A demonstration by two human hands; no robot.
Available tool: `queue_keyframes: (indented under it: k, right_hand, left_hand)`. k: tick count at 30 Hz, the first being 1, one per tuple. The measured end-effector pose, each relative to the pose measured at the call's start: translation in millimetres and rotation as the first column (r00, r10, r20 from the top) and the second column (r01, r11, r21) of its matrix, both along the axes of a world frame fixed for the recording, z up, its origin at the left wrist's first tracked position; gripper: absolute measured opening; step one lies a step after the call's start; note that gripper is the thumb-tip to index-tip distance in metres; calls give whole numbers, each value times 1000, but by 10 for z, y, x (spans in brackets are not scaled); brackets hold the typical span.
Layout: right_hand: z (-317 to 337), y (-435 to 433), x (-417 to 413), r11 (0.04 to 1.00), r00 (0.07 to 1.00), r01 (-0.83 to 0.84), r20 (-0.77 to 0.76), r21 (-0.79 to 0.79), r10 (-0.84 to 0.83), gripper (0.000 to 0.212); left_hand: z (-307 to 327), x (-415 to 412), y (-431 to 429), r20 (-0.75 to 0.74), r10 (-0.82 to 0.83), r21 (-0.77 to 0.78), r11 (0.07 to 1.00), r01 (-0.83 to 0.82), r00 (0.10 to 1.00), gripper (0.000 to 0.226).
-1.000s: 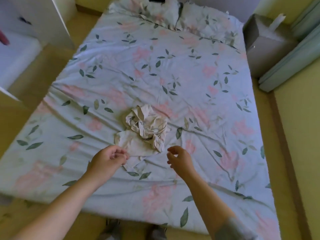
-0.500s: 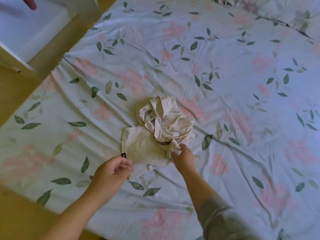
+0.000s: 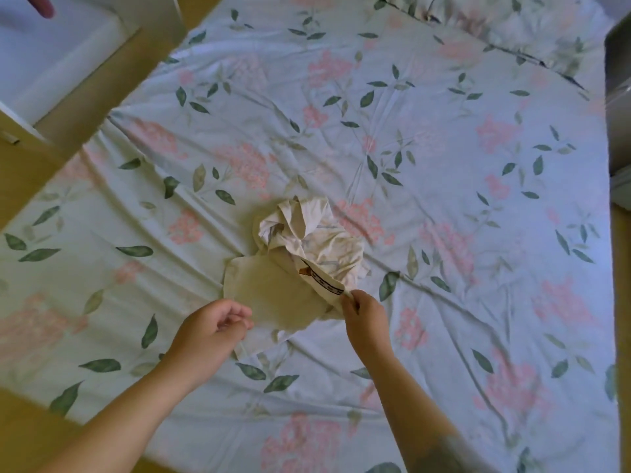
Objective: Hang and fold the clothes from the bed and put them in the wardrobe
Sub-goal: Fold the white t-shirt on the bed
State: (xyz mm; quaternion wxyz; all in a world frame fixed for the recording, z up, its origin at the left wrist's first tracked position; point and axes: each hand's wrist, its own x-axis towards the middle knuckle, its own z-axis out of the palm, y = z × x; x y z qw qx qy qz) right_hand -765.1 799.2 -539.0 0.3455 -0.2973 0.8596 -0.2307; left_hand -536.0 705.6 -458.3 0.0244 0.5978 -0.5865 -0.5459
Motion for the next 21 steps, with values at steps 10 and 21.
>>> queue_keyframes:
  k: [10,21]
  right_hand:
    - [2046,29,-532,919,928,-215,-364,-330,87,20]
    - [4705,251,-633,766,821,-355,-571,-536,-19,22]
  left_hand:
    - [896,-216,110,-84,-113,-85,991,106,990,10]
    - [2672,-647,55,-215,-357,-453,861,231,909,17]
